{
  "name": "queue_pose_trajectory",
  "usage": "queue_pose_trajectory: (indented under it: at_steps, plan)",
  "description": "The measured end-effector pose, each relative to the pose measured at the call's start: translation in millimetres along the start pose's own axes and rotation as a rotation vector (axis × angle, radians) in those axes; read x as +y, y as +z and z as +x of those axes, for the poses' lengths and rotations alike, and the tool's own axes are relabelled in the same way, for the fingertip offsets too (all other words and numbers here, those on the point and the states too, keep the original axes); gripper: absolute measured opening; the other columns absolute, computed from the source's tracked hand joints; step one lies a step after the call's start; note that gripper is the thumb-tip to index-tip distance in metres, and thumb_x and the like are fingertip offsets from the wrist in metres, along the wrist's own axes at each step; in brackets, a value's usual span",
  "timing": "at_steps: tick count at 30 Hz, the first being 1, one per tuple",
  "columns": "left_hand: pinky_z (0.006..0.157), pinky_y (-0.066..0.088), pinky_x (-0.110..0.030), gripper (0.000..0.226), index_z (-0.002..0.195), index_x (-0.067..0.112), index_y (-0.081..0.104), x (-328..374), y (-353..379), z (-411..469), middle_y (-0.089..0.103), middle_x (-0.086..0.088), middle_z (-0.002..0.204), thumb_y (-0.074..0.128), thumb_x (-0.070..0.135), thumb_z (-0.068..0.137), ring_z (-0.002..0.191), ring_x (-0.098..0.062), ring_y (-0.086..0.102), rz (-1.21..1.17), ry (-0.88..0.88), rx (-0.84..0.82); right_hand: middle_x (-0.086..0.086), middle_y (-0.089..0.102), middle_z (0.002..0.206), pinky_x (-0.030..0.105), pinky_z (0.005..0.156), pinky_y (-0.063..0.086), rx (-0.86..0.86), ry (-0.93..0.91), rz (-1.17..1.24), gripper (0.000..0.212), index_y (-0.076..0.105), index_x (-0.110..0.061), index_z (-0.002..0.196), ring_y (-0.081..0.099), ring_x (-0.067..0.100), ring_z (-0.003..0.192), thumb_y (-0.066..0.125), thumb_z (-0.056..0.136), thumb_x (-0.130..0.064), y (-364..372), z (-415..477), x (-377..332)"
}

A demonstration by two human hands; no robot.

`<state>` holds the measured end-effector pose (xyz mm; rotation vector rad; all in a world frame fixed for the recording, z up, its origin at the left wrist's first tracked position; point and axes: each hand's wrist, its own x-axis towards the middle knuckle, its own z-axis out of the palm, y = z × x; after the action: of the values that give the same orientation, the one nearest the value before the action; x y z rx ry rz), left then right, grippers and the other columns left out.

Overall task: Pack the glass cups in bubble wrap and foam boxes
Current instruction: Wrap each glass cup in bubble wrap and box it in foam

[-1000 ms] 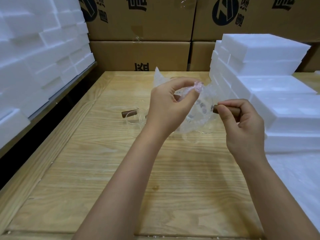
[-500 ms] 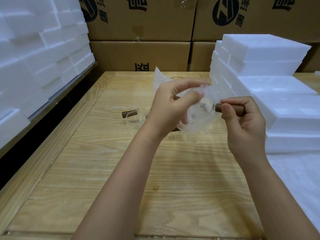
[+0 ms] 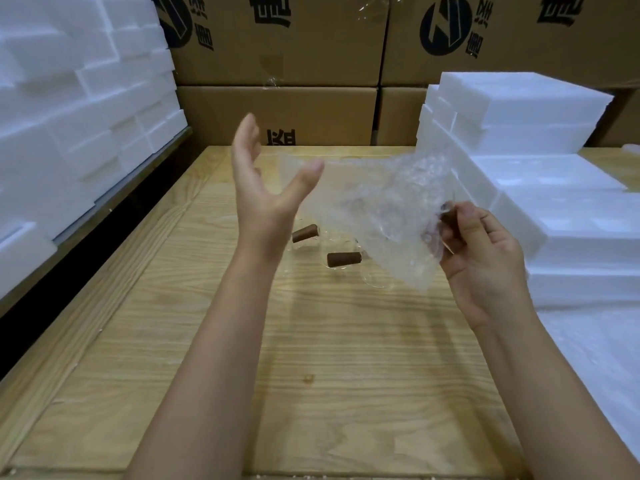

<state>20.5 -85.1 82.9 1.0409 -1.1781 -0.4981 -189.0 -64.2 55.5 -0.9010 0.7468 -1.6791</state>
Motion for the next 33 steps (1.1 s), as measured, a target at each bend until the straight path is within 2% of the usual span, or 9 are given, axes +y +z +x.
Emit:
queue_pose_trajectory:
  at_steps: [3,5,9,12,16,21,24,29,33]
  plan:
    - [0.094,0.047,-0.026,0.117,0.141,0.019,0.041,-14.3,-8.6,-4.0,0.060,-0.002,0.130,0.088,0.059,0.041,0.120,-0.016,0.057,-0.271,-0.332,-0.373,-0.006,0.066,0.071,0.022,0.068,0.055,0.017,0.059,-0.008,0.019,0.066,-0.013,0.084,0.059,0.005,0.065,0.063,0.077,-0.030,-0.9,2.1,2.0]
    - [0.094,0.049,-0.035,0.091,0.114,0.020,0.063,-21.8,-3.5,-8.6,0.071,0.000,0.106,0.088,0.062,0.037,0.105,-0.020,0.065,-0.292,-0.330,-0.526,-0.003,0.069,0.076,0.027,0.076,0.058,0.040,0.088,-0.029,0.021,0.069,-0.014,0.082,0.064,0.009,0.074,0.065,0.075,-0.033,-1.0,3.6,3.7]
    - [0.079,0.051,-0.031,0.031,0.087,0.014,0.069,-20.7,17.5,-15.3,0.070,0.006,0.081,0.077,0.041,0.075,0.082,-0.016,0.066,-0.211,-0.267,-0.443,-0.005,0.069,0.074,0.030,0.075,0.058,0.033,0.068,-0.072,0.018,0.074,-0.019,0.072,0.062,0.007,0.067,0.064,0.078,-0.032,-2.6,2.9,4.0]
    - [0.070,0.053,-0.031,0.026,0.077,0.010,0.067,-20.9,20.6,-13.4,0.069,-0.001,0.077,0.063,0.030,0.093,0.076,-0.018,0.066,-0.192,-0.369,-0.286,-0.007,0.067,0.074,0.042,0.090,0.052,-0.018,0.013,-0.163,0.018,0.072,-0.023,0.077,0.059,0.004,0.067,0.063,0.079,-0.038,-2.6,-1.2,0.9]
    - [0.064,0.053,-0.029,0.026,0.084,0.004,0.067,-18.5,16.7,-10.0,0.069,-0.010,0.081,0.065,0.028,0.091,0.073,-0.023,0.067,-0.191,-0.463,-0.279,-0.012,0.067,0.080,0.051,0.104,0.038,-0.037,-0.031,-0.242,0.031,0.066,-0.026,0.084,0.061,0.005,0.081,0.065,0.070,-0.054,-0.5,-5.0,-2.1]
    - [0.047,0.047,-0.024,0.023,0.088,0.010,0.071,-12.8,18.7,-10.3,0.066,-0.006,0.084,0.066,0.033,0.090,0.070,-0.017,0.063,-0.162,-0.497,-0.369,-0.006,0.068,0.081,0.039,0.082,0.055,-0.104,0.100,-0.126,0.022,0.063,-0.016,0.088,0.064,0.011,0.077,0.060,0.080,-0.036,-0.7,-2.6,2.4]
    - [0.057,0.052,-0.028,0.031,0.096,0.012,0.071,-13.3,18.0,-8.4,0.074,-0.003,0.096,0.063,0.042,0.090,0.083,-0.016,0.070,-0.248,-0.535,-0.400,-0.004,0.066,0.079,0.030,0.073,0.057,-0.070,0.118,-0.075,0.021,0.063,-0.012,0.088,0.062,0.010,0.072,0.060,0.080,-0.031,0.2,-1.5,2.6]
    - [0.095,0.051,-0.043,0.092,0.128,0.004,0.056,-21.4,0.2,-6.6,0.059,-0.016,0.129,0.087,0.050,0.055,0.120,-0.032,0.057,-0.853,-0.594,-0.686,-0.002,0.071,0.082,0.025,0.073,0.057,0.035,0.129,0.014,0.013,0.064,-0.010,0.091,0.066,0.013,0.080,0.055,0.093,-0.019,-3.6,3.4,-0.2]
    - [0.090,0.054,-0.038,0.077,0.119,0.010,0.061,-23.8,16.7,-18.0,0.068,-0.009,0.113,0.092,0.034,0.052,0.106,-0.026,0.065,-0.682,-0.449,-0.726,0.001,0.072,0.089,0.028,0.081,0.057,0.063,0.129,-0.006,0.016,0.067,-0.008,0.095,0.067,0.015,0.088,0.053,0.097,-0.015,-3.5,3.1,2.7]
